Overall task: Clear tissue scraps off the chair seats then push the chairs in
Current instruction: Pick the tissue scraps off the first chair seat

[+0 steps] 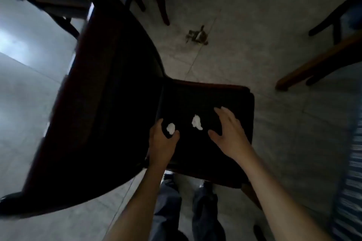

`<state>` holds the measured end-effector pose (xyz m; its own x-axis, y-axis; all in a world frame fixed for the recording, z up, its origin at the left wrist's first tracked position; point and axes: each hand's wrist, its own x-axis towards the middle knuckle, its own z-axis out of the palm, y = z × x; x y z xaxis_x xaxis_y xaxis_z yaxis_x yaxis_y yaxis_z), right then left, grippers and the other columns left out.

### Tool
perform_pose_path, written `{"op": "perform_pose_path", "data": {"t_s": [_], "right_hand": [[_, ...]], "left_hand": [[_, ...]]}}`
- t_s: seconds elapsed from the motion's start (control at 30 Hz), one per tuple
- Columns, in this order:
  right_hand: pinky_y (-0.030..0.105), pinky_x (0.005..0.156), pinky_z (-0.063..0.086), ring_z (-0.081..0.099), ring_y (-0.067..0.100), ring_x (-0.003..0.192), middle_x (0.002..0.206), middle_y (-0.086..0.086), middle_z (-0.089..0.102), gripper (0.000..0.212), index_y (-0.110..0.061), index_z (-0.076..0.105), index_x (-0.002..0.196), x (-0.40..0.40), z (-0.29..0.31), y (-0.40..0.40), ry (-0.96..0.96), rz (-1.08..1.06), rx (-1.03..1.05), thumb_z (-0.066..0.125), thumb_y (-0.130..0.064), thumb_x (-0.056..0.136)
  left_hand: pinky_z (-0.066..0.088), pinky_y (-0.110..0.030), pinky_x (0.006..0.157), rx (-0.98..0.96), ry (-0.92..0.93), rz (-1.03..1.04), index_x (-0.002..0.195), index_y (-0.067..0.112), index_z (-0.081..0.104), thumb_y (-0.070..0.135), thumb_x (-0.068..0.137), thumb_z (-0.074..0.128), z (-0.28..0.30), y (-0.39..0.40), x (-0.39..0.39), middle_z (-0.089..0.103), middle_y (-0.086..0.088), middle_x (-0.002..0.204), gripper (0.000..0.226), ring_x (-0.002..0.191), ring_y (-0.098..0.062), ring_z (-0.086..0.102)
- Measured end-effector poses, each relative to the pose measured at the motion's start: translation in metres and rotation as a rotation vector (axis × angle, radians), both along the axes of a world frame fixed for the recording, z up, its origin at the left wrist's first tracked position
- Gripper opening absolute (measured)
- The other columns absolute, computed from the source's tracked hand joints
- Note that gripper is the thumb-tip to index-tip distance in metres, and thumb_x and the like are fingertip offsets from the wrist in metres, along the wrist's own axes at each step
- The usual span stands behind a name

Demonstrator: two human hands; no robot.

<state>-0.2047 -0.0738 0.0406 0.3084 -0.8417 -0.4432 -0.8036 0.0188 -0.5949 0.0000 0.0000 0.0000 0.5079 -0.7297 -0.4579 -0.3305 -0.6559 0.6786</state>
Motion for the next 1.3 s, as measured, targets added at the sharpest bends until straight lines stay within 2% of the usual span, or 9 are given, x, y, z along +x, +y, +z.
{"op": "perform_pose_path", "data": {"t_s": [0.07,0.27,0.47,0.7,0.87,0.97,1.03,1.17,1.3], "right_hand": [[0.041,0.117,0.023,0.022,0.024,0.146,0.163,-0.003,0.013,0.075,-0.030,0.019,0.154,0.006,-0.032,-0.006,-0.008,0.011,0.011,0.062,-0.036,0.093],[0.043,0.113,0.036,0.036,0.029,0.140,0.160,0.007,0.022,0.071,-0.021,0.026,0.153,0.016,-0.119,-0.005,0.058,0.037,0.027,0.065,-0.022,0.093],[0.041,0.090,0.055,0.057,0.024,0.116,0.150,0.006,0.030,0.067,-0.024,0.026,0.152,0.032,-0.170,-0.013,0.066,0.053,0.009,0.062,-0.025,0.095],[0.043,0.084,0.055,0.061,0.026,0.107,0.144,0.004,0.032,0.069,-0.040,0.020,0.149,0.045,-0.193,-0.020,0.127,0.027,-0.060,0.062,-0.034,0.095],[0.041,0.078,0.058,0.063,0.026,0.100,0.137,0.006,0.037,0.048,-0.032,0.043,0.141,0.059,-0.197,-0.020,0.146,0.058,-0.090,0.058,-0.037,0.096],[0.032,0.069,0.054,0.063,0.022,0.084,0.125,0.007,0.044,0.028,-0.018,0.061,0.123,0.063,-0.200,-0.019,0.148,0.077,-0.138,0.058,-0.028,0.097],[0.027,0.065,0.051,0.060,0.018,0.077,0.117,0.006,0.047,0.017,-0.012,0.066,0.110,0.061,-0.204,-0.017,0.160,0.073,-0.160,0.058,-0.020,0.097],[0.015,0.059,0.044,0.058,0.015,0.076,0.103,0.002,0.048,0.006,-0.011,0.068,0.095,0.058,-0.211,-0.015,0.106,-0.043,-0.123,0.062,-0.009,0.094],[0.018,0.052,0.050,0.066,0.015,0.072,0.084,0.003,0.066,0.013,-0.009,0.068,0.080,0.056,-0.213,-0.018,-0.125,-0.356,0.013,0.064,-0.009,0.093]], "left_hand": [[0.044,-0.034,0.103,0.019,0.004,0.053,0.147,0.018,0.040,0.032,0.086,0.073,-0.028,-0.002,0.005,0.045,-0.010,0.147,0.070,0.132,-0.026,0.048],[0.046,-0.041,0.105,0.070,0.007,0.052,0.144,0.014,0.044,0.025,0.085,0.074,-0.111,-0.003,0.017,0.050,-0.011,0.143,0.067,0.130,-0.026,0.049],[0.044,-0.026,0.092,0.036,-0.032,0.050,0.143,0.019,0.045,0.027,0.082,0.075,-0.170,-0.013,0.018,0.051,-0.006,0.140,0.069,0.126,-0.021,0.052],[0.043,-0.028,0.086,-0.005,-0.091,0.046,0.140,0.031,0.039,0.040,0.080,0.074,-0.189,-0.023,0.016,0.040,-0.002,0.138,0.069,0.116,-0.019,0.052],[0.039,-0.014,0.072,-0.015,-0.113,-0.015,0.130,0.035,0.046,0.041,0.084,0.072,-0.187,-0.031,0.011,0.038,0.007,0.128,0.053,0.095,-0.005,0.044],[0.058,-0.030,0.073,-0.025,-0.087,-0.052,0.111,0.026,0.057,0.028,0.089,0.070,-0.184,-0.036,0.010,0.034,0.010,0.114,0.025,0.084,0.002,0.046],[0.059,-0.033,0.070,-0.016,-0.090,-0.075,0.099,0.019,0.059,0.019,0.089,0.068,-0.185,-0.038,0.011,0.038,0.004,0.110,0.013,0.081,-0.002,0.050],[0.041,-0.022,0.057,-0.002,-0.078,-0.056,0.077,0.018,0.051,0.008,0.078,0.066,-0.187,-0.042,0.012,0.051,-0.009,0.100,0.018,0.072,-0.016,0.054],[0.055,-0.045,0.061,0.043,0.114,0.155,0.081,0.028,0.045,0.014,0.082,0.057,-0.181,-0.043,0.009,0.061,-0.007,0.084,0.018,0.068,-0.026,0.062]]}}
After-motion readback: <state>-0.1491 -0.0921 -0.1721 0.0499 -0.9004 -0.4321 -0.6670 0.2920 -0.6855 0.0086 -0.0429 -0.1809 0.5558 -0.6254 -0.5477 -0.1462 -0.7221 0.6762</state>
